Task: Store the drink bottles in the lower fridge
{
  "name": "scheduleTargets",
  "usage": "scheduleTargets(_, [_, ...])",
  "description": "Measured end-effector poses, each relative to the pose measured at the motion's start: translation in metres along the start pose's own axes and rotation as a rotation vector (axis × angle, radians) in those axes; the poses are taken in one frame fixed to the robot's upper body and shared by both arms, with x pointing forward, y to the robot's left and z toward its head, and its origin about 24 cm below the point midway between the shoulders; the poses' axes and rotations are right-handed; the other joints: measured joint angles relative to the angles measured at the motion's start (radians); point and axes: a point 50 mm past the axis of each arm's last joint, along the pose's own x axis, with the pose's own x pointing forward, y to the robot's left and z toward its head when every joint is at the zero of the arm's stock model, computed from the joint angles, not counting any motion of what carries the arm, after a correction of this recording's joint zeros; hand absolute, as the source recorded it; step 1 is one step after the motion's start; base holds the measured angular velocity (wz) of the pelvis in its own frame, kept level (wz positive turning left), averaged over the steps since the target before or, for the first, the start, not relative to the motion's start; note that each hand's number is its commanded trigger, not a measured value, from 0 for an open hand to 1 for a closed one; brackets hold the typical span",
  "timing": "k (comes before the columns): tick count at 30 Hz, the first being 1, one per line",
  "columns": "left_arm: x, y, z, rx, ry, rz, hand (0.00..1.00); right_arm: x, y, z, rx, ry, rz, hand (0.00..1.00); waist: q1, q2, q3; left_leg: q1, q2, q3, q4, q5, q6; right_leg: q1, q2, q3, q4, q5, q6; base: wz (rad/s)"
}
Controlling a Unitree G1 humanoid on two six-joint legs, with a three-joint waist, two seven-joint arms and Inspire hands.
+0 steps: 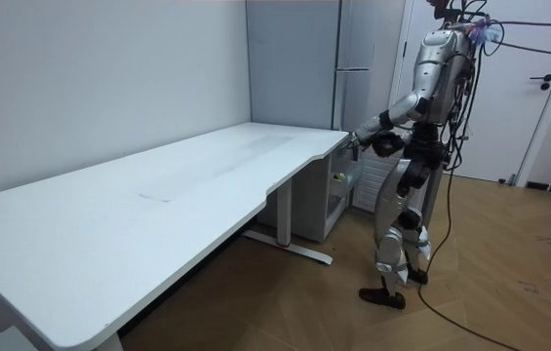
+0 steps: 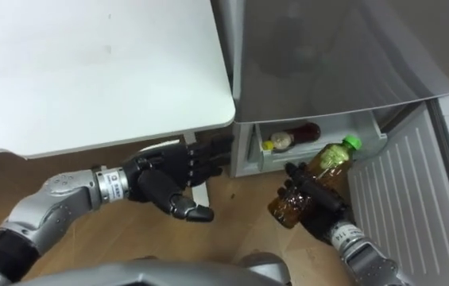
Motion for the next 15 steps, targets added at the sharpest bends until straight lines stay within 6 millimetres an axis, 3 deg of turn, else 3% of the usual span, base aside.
scheduleTargets(8, [-0.017,0.008,-0.046,-0.171,0.126,0.074,0.0,0.0,-0.006,-0.011,0.036,0.024,-0.067,1.0,-0.002,-0.007,0.0042,-0.01,0.001,0.0,0.002,-0.002,-0.001,-0.014,0.002,0.016,0.001,0.0,-0.001,-0.03])
scheduleTargets(15, [-0.026,0.006,-0.069,-0.22,0.229,0.087,0.0,0.0,-0.006,-0.013,0.046,0.042,-0.078,1.0,0.002,-0.011,0.0042,-0.02,0.003,-0.001,0.001,-0.001,-0.001,-0.029,0.002,0.017,0.013,0.0,-0.001,0.0])
